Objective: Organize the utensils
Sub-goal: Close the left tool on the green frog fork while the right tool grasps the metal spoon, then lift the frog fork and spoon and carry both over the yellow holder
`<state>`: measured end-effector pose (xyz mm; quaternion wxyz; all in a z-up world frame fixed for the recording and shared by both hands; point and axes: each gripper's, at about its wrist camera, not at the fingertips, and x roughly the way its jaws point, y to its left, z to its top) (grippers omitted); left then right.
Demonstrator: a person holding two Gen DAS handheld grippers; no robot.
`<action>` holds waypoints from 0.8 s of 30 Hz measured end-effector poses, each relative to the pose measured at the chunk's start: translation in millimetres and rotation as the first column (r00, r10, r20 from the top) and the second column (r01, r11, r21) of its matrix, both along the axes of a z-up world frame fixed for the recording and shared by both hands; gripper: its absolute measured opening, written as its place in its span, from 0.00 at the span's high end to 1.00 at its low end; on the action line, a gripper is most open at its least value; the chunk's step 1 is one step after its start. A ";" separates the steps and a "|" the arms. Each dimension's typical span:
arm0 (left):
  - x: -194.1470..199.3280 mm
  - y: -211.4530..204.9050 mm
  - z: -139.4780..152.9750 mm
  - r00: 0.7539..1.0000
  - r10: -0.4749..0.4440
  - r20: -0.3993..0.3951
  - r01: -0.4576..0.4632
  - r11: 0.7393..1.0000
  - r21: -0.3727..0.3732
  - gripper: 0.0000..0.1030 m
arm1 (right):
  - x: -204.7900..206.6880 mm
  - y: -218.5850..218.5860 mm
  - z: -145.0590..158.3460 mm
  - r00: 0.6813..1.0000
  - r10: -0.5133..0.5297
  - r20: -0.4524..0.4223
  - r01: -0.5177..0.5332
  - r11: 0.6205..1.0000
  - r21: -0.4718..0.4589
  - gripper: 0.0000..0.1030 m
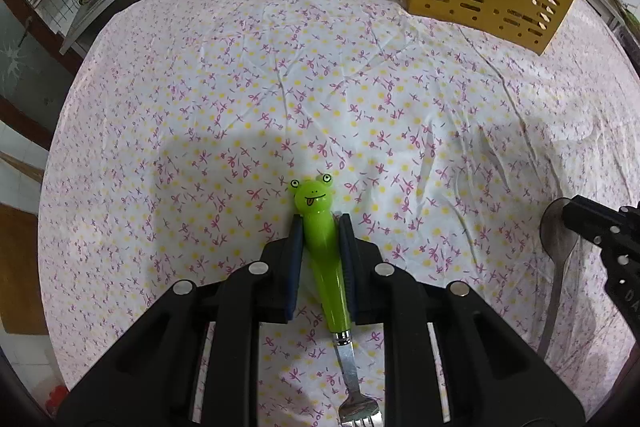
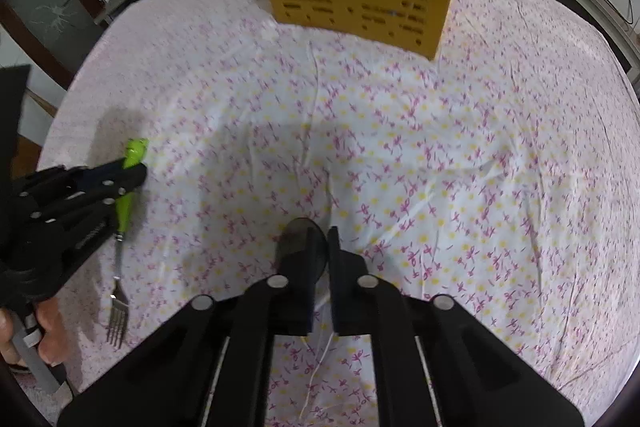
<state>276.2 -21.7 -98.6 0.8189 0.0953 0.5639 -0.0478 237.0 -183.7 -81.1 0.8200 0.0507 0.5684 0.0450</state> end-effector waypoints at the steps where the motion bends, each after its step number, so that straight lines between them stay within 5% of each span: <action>1: 0.4 0.5 0.9 1.000 -0.002 0.000 0.002 1.000 -0.008 0.84 | 0.3 -1.5 3.2 1.000 0.000 0.012 0.000 1.000 -0.006 0.97; 13: 0.3 -1.5 43.0 0.995 -0.006 0.100 0.017 0.994 -0.111 0.85 | -2.5 -28.0 39.5 0.980 0.004 0.199 0.012 0.997 -0.083 0.97; 24: -8.3 -16.3 87.3 0.961 -0.008 0.276 0.061 0.981 -0.183 0.86 | -8.1 -55.2 85.4 0.903 -0.005 0.429 0.082 0.983 -0.162 0.97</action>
